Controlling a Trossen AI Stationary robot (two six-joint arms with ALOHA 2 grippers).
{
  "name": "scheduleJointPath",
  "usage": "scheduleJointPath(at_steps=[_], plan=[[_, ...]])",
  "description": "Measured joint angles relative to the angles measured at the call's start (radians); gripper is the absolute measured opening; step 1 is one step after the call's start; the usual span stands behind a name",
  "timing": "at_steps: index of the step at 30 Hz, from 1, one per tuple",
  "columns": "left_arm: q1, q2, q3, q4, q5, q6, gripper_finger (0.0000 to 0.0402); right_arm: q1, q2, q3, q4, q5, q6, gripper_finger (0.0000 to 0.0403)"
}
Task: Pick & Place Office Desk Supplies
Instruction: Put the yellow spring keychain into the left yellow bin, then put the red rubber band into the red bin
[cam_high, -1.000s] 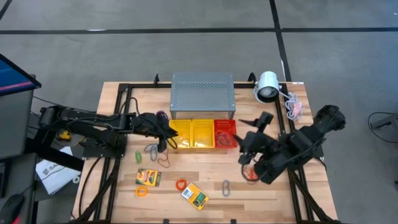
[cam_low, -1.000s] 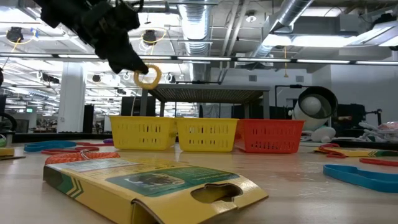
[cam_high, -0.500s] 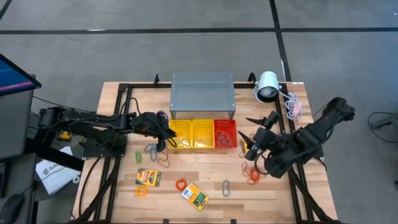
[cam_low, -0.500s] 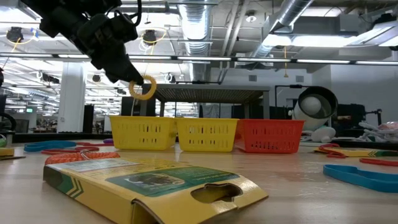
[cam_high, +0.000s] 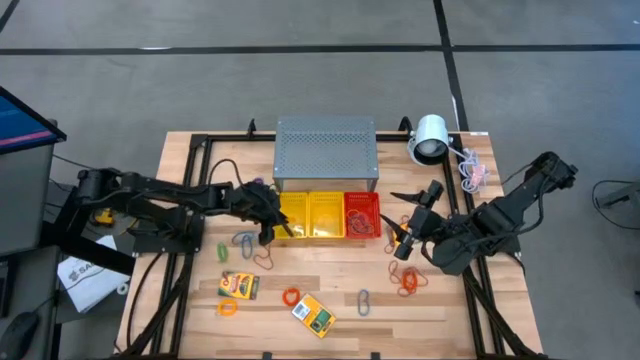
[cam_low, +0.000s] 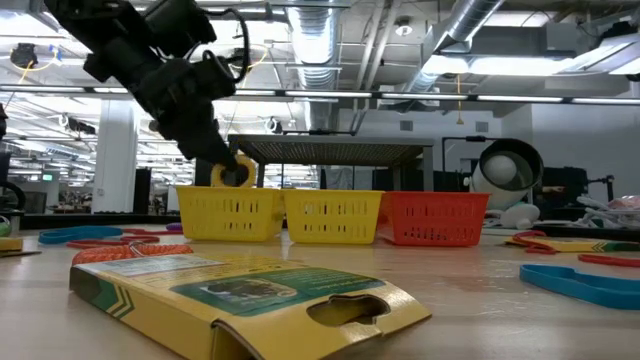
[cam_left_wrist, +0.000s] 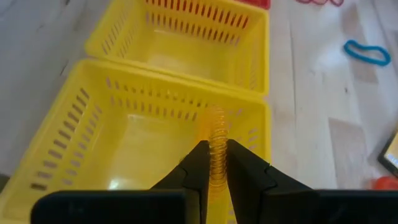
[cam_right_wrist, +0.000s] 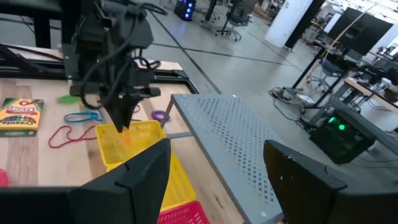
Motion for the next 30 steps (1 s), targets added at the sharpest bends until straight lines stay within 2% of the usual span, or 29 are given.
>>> scheduleJointPath(at_steps=[16, 22, 30], plan=[[0.038, 0.009, 0.000, 0.007, 0.026, 0.001, 0.0049, -0.001, -0.003, 0.000, -0.003, -0.023, -0.003, 0.0249], [0.040, 0.008, 0.000, 0.009, 0.017, 0.001, 0.0082, -0.020, -0.003, 0.000, -0.003, -0.025, -0.003, 0.0249], [0.049, -0.005, 0.000, 0.051, 0.012, 0.030, 0.0149, -0.033, -0.003, 0.000, -0.003, -0.026, -0.020, 0.0249]])
